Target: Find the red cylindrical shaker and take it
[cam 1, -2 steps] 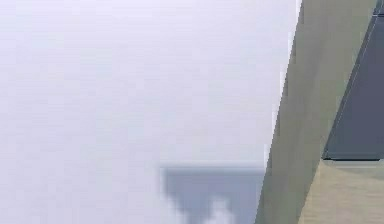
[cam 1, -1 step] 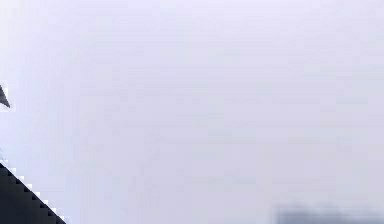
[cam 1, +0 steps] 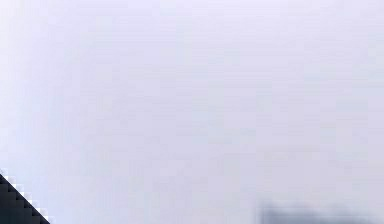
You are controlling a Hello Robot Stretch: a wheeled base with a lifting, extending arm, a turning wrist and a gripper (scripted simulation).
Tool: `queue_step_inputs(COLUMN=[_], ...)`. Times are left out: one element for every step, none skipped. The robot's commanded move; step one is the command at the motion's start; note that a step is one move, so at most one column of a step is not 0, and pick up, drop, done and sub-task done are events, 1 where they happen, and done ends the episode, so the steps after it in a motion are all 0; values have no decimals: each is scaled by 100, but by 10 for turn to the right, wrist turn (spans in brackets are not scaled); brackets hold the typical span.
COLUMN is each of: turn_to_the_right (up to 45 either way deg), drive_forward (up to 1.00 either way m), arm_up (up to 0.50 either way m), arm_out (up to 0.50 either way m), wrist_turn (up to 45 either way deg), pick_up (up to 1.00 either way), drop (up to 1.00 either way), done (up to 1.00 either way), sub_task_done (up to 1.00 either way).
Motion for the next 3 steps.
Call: queue_step_inputs(turn_to_the_right=[-450, -450, -450], drive_forward=[0, 0, 0], arm_up=[0, 0, 0], arm_out=[0, 0, 0], wrist_turn=[0, 0, 0], pick_up=[0, 0, 0], drop=[0, 0, 0], done=[0, 0, 0], sub_task_done=[0, 0, 0])
